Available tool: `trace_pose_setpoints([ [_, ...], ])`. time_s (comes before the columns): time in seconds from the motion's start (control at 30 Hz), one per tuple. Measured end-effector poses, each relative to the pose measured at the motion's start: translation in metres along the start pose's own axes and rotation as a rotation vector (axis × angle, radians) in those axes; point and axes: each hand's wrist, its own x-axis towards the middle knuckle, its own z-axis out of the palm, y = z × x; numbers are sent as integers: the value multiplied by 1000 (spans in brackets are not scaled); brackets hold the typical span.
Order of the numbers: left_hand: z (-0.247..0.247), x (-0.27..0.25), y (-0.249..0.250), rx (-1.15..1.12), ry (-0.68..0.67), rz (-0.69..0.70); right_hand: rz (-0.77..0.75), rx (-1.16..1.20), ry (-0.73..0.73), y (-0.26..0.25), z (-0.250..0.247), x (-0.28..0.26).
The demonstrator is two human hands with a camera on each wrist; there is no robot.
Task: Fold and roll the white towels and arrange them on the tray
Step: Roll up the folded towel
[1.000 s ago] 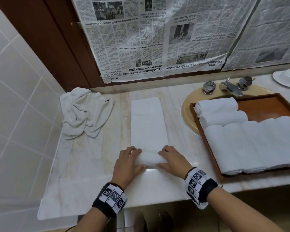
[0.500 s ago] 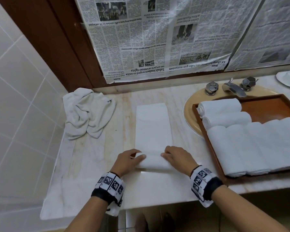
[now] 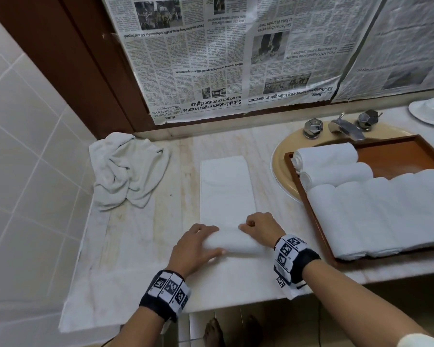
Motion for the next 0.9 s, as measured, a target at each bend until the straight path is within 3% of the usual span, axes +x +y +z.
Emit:
trace_pose_setpoints([
  [0.07,-4,5,-2,-40,1,3,-47,-155,74,0,3,-3],
  [0.13,-9,11,-2,-129,-15,-4,-220,-365,318,5,10,-12],
  [0.2,-14,18,1,-206,-40,-44,-387,-389,462,11,18,-23],
  [0.23,-15,20,1,-245,-44,-72,-444,-358,462,16,22,-26],
  [0.37,-10,23,1,-262,-26,-131,-522,-331,330,28,27,-27],
  [0.6,2,5,15,-54,127,-85,-365,-119,5,20,1,-4],
  [0.77,7,1,17,86,84,-97,-296,-80,-120,11,-7,0],
  [0.9,-1,5,10,23,-1,-136,-252,7,-104,15,-4,-9],
])
